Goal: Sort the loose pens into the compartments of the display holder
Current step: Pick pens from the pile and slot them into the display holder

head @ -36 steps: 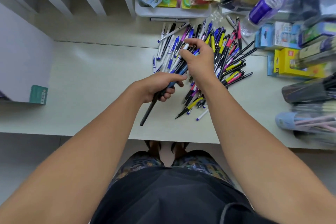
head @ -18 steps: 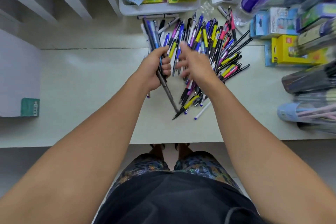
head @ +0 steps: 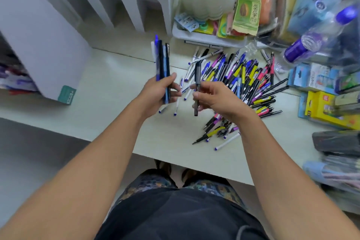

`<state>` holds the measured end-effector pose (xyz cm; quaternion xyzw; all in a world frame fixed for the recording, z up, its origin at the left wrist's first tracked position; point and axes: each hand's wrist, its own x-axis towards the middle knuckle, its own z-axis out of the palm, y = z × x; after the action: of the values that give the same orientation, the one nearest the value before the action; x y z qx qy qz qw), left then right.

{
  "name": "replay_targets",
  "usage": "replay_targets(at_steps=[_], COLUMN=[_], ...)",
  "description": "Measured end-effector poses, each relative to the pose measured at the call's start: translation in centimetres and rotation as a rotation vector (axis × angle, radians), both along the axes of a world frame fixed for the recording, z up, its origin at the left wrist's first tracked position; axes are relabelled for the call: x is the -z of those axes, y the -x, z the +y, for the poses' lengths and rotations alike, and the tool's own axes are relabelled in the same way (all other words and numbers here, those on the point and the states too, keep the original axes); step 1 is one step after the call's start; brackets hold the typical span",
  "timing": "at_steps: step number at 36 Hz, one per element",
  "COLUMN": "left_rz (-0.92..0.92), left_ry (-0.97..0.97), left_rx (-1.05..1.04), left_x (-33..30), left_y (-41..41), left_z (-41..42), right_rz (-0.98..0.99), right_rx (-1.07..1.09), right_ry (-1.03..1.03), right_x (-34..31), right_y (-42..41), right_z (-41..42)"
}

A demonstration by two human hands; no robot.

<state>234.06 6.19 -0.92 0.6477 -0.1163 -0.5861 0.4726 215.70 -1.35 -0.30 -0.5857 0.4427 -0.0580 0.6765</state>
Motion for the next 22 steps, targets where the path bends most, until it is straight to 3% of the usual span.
replay_targets(at_steps=[3, 9, 13, 22], left_rz=[-0.021, -0.032, -0.031, -0.034], left_ry=[0.018, 0.01, 0.015, 0.116], left_rx=[0.035, -0.116, -0.153, 0.021], left_x=[-1.4, -3.3, -4.3, -4.9], left_y=[0.3, -2.7, -5.8, -15.3], left_z=[3.0, 8.6, 11.8, 18.4], right_rz=[-0.135, -0.263, -0.262, -0.182], right_rx=[0.087, 0.053, -0.035, -0.156], right_ry=[0.054, 0.024, 0.048, 0.11], right_x=[-0.9, -2.5, -3.5, -5.8], right_y=[-3.5, -9.6, -13.0, -21.1], right_z=[0.6, 3.8, 6.6, 12.0])
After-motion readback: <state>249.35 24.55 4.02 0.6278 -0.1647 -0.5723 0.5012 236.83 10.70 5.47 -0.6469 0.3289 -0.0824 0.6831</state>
